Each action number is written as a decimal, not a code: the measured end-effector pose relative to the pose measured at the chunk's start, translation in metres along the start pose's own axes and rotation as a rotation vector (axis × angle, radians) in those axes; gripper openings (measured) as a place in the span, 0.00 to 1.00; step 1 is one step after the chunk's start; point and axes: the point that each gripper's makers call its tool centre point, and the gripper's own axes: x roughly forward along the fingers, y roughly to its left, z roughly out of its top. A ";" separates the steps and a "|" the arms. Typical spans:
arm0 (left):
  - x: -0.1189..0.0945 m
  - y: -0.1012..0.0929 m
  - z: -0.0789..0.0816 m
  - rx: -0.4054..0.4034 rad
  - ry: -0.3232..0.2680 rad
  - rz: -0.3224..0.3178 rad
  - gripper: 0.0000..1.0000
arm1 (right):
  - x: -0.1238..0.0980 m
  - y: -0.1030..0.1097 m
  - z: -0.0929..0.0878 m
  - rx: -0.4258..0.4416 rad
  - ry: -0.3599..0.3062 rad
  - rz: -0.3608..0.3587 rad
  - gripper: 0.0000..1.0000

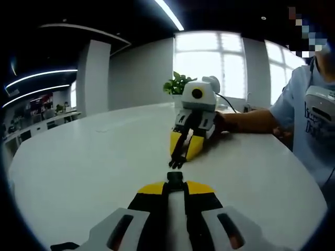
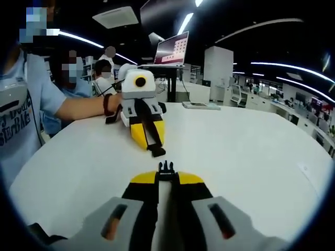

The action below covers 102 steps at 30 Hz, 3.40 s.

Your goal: Snap the two parts of the plastic buckle together until the buckle closes and remains connected.

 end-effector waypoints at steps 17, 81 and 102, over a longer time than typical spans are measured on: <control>0.007 -0.007 0.003 0.012 -0.004 -0.017 0.12 | -0.003 0.012 0.000 -0.017 -0.003 0.040 0.11; 0.007 -0.028 0.001 0.062 0.002 -0.128 0.11 | 0.000 0.028 0.004 -0.069 -0.035 0.188 0.11; 0.007 -0.034 0.001 0.092 0.013 -0.135 0.11 | 0.001 0.035 0.005 -0.084 -0.039 0.219 0.11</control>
